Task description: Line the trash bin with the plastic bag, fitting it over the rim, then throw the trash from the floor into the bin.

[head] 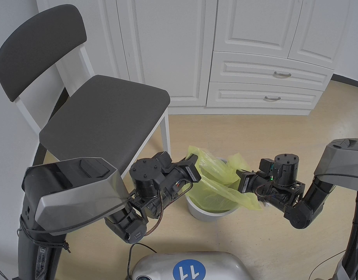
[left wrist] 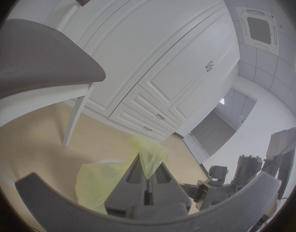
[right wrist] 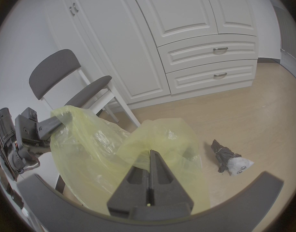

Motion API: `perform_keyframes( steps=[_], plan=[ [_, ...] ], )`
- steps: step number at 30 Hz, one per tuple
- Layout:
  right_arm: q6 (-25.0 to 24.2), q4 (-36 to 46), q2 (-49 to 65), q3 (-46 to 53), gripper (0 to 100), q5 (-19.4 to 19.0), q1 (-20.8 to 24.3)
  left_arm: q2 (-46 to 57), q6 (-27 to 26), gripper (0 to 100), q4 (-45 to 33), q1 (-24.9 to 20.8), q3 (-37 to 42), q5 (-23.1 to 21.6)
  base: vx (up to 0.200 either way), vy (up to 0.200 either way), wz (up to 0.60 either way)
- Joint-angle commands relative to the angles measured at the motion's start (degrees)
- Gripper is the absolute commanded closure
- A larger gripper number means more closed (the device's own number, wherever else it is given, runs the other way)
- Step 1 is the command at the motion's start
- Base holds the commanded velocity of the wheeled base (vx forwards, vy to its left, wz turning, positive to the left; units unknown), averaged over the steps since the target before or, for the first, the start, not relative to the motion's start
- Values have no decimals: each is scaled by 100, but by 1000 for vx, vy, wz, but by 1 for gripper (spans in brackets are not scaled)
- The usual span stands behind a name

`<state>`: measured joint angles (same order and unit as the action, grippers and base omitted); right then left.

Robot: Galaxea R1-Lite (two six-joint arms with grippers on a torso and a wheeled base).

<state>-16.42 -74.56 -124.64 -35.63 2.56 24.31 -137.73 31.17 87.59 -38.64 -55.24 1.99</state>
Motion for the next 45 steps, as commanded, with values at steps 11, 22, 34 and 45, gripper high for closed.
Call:
perform_keyframes(
  steps=[11,22,34,45],
  plan=[
    [7,117,405,-23,100,-256,-559,-413,161,100,-5,-152,-840,-14,0,0,0],
    [69,108,361,153,100,-282,-401,-1098,161,100,-497,-152,-1657,-128,0,0,0],
    [69,38,124,127,100,-282,-181,-1379,161,100,-726,120,-1947,-137,0,0,0],
    [-19,-156,-289,56,100,-230,171,-1467,161,100,-761,314,-1974,-128,0,0,0]
  ],
)
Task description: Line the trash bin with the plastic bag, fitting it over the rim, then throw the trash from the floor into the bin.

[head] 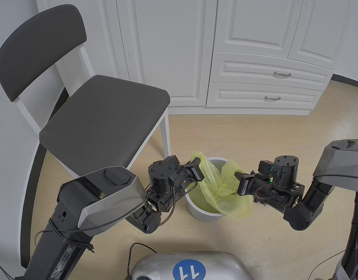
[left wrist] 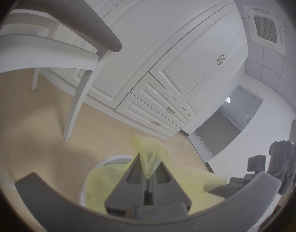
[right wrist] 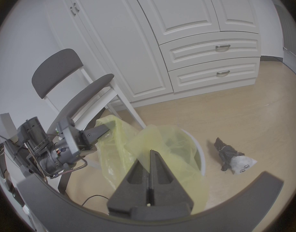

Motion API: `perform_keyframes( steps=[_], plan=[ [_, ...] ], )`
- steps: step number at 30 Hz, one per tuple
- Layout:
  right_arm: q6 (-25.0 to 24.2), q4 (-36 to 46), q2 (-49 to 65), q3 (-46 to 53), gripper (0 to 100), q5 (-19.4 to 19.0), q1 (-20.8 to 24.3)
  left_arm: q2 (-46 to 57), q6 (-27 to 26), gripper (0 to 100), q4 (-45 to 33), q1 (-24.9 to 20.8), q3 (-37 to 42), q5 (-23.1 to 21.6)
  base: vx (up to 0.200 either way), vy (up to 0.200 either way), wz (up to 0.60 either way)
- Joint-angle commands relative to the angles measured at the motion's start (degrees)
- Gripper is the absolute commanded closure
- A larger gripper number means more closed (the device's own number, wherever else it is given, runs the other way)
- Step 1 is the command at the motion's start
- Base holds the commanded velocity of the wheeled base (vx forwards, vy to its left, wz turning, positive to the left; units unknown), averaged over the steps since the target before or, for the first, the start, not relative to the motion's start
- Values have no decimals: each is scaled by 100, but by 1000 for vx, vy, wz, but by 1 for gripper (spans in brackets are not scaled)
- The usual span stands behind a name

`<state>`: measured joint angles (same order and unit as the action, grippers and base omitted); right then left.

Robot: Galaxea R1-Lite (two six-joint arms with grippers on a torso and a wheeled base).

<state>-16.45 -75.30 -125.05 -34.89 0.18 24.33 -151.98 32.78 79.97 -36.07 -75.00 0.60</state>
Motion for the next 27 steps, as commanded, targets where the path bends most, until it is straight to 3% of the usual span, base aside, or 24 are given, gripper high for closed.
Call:
perform_keyframes(
  steps=[1,16,27],
  plan=[
    [-52,-319,-468,-71,100,26,291,-51,0,100,1,109,29,2,0,0,0],
    [-456,-1013,-802,-202,100,70,432,2,-70,100,19,259,240,28,0,0,0],
    [-474,-749,-503,-159,100,52,414,46,-325,100,71,241,433,19,0,0,0]
  ],
)
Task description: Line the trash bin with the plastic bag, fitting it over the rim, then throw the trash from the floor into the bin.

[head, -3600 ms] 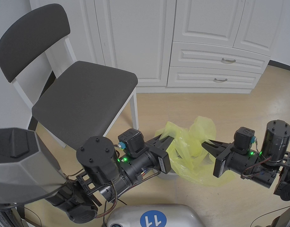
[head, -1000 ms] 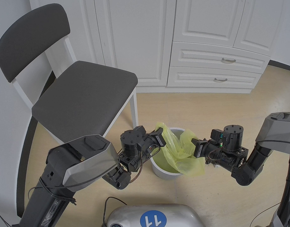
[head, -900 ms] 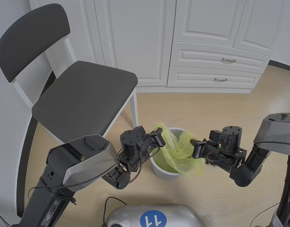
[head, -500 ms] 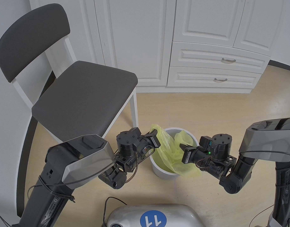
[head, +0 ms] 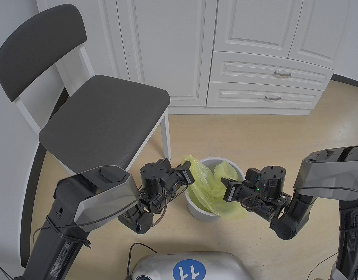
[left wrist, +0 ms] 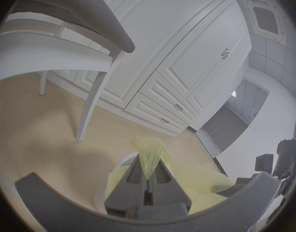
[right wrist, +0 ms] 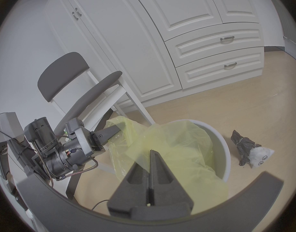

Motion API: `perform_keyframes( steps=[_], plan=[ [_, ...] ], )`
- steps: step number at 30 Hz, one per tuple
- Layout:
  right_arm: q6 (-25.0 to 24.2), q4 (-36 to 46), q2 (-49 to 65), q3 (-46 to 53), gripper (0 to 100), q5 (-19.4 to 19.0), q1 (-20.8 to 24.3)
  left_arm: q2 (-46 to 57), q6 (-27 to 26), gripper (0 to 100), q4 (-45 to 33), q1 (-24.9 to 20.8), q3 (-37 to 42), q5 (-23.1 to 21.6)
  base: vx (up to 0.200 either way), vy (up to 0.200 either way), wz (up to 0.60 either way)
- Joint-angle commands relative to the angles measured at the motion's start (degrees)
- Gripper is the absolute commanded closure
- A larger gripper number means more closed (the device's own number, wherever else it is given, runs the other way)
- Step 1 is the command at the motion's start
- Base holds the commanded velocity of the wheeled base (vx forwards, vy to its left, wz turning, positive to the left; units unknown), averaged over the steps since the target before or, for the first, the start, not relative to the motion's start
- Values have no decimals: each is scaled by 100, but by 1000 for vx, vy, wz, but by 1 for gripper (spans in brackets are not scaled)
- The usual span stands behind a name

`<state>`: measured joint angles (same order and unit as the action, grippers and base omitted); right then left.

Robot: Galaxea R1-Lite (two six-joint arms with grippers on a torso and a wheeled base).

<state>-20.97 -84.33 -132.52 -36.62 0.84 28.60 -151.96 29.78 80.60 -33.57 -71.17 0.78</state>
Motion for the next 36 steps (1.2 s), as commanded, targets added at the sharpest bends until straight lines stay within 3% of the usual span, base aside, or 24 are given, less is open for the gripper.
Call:
perform_keyframes(
  steps=[1,4,6,10,15,23,29,36],
  plan=[
    [-21,374,324,-3,100,-5,-12,52,-25,100,8,-18,59,1,0,0,0],
    [-162,1139,561,-144,100,-23,-12,114,-43,100,-1,-18,103,1,0,0,0],
    [-522,1833,640,-460,100,4,-12,193,-51,100,-1,-18,165,1,0,0,0],
    [-804,2307,570,-759,100,13,-21,272,-122,100,-62,-18,191,-8,0,0,0],
    [-918,2307,324,-935,100,197,-39,307,-517,100,-133,26,226,-8,0,0,0],
    [-953,2272,-107,-1216,100,382,-83,219,-570,100,-238,44,130,-8,0,0,0],
    [-1454,2088,-432,-1585,100,531,-127,43,-561,100,-247,123,-90,-8,0,0,0],
    [-1208,2026,165,-1357,100,540,-584,-414,-508,100,-247,193,-538,-8,0,0,0]
  ],
)
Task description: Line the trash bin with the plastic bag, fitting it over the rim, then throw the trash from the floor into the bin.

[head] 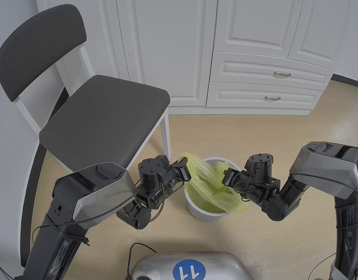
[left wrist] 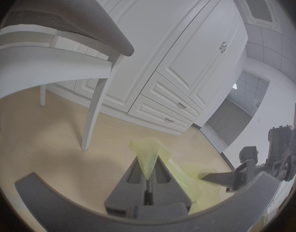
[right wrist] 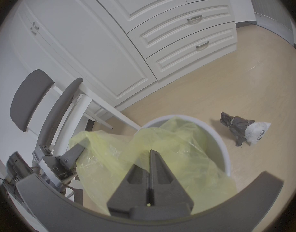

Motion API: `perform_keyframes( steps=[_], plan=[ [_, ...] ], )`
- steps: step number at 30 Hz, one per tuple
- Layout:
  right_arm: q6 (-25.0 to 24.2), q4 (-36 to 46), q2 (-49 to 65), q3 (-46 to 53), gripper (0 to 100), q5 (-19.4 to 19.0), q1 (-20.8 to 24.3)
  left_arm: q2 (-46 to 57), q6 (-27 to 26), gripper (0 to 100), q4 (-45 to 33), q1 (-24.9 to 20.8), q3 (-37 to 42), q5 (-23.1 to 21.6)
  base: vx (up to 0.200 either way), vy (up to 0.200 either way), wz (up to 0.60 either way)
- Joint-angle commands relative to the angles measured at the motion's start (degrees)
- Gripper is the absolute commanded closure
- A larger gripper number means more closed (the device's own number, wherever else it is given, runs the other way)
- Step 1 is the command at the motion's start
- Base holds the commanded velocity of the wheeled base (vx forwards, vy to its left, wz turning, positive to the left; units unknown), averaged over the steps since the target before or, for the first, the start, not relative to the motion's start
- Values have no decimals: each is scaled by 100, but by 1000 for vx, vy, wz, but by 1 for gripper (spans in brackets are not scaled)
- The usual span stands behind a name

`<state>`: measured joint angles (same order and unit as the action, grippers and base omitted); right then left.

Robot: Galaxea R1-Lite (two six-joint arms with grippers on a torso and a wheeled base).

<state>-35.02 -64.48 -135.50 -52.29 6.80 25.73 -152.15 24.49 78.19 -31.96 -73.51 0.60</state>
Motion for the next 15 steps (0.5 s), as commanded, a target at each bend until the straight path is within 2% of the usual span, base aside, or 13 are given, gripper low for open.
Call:
perform_keyframes(
  steps=[1,8,15],
  plan=[
    [268,49,568,280,100,-74,-341,-429,21,100,-6,15,-331,19,0,0,0],
    [1094,234,964,605,100,-179,-649,-473,12,100,-278,-152,-357,72,0,0,0],
    [1375,963,1351,605,100,-179,-886,-482,-50,100,-445,-310,-427,81,0,0,0]
  ],
)
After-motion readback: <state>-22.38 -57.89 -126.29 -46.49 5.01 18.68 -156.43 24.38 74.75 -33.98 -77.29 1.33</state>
